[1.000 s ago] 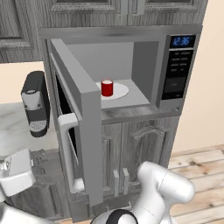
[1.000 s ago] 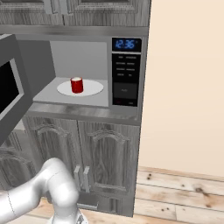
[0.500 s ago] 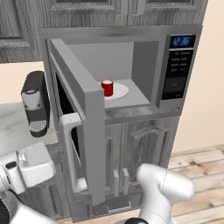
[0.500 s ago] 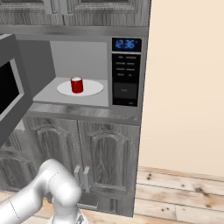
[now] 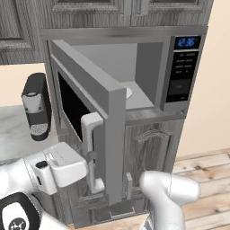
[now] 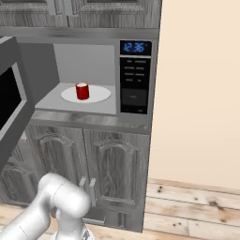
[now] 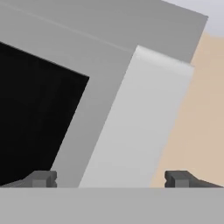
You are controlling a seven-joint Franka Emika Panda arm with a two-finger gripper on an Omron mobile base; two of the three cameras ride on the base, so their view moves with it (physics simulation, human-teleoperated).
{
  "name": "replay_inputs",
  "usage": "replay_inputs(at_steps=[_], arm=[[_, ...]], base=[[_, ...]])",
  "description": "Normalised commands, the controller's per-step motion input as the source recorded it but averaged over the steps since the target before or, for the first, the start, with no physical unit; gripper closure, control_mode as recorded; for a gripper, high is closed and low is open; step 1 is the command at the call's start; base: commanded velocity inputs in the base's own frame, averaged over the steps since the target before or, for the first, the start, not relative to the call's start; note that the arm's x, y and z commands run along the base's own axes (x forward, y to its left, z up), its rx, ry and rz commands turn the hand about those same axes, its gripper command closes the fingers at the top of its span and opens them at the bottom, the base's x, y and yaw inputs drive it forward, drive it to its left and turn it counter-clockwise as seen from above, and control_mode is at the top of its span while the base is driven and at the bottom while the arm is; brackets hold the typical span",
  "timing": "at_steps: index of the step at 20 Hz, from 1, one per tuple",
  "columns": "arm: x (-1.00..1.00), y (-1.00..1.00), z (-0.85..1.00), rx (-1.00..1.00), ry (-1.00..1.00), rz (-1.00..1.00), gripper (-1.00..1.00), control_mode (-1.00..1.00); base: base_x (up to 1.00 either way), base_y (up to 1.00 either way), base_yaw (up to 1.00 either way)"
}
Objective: Pick the mug from the counter and place it inside the microwave. Then close the microwave.
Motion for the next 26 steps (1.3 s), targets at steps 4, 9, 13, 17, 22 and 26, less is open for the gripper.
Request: replay_inputs(at_steps=[4,9,13,17,22,26], arm=[[-0.01,-0.79,0.18,0.00,0.00,0.06,-1.00,-1.00],[0.00,-0.85,0.15,0.00,0.02,0.08,-1.00,-1.00],[0.00,-0.86,0.13,0.00,0.04,0.09,-1.00,-1.00],[0.00,-0.84,0.11,0.00,0.08,0.12,-1.00,-1.00],[0.06,-0.77,0.05,0.00,0.07,0.12,-1.00,-1.00],[0.21,-0.74,0.01,0.00,0.06,0.12,-1.00,-1.00]], base=[[0.00,0.00,0.00],[0.00,0.00,0.00],[0.00,0.00,0.00],[0.00,0.00,0.00],[0.00,0.00,0.00],[0.00,0.00,0.00]])
